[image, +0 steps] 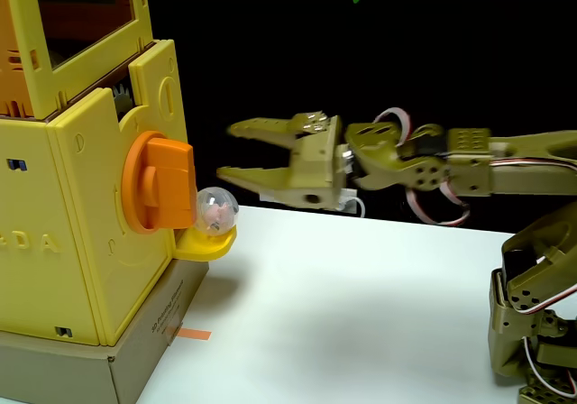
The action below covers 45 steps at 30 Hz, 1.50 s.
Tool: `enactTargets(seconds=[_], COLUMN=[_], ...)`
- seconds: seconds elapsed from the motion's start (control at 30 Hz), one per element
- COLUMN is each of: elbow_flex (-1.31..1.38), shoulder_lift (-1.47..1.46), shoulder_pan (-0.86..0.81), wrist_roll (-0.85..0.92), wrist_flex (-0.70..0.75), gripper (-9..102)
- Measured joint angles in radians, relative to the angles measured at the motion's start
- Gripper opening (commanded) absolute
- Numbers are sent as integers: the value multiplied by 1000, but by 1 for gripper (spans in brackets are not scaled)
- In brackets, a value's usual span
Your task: Turn the button of vending machine.
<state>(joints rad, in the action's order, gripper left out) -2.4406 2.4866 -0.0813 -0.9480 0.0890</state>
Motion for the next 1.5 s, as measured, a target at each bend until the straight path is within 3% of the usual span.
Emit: enactTargets(seconds=[0.13,0.23,0.4,0.67,0.97,1.5], elbow_flex=[-11,-69,-227,-434,-468,-541], shoulder_lift=[196,321,492,681,870,916], shoulder_pan=[-38,-44,-60,-58,-92,-74], wrist_roll=[469,752,945,963,946,844], wrist_flex=[175,249,434,661,942,1075], gripper=[12,0,0,1,1,1])
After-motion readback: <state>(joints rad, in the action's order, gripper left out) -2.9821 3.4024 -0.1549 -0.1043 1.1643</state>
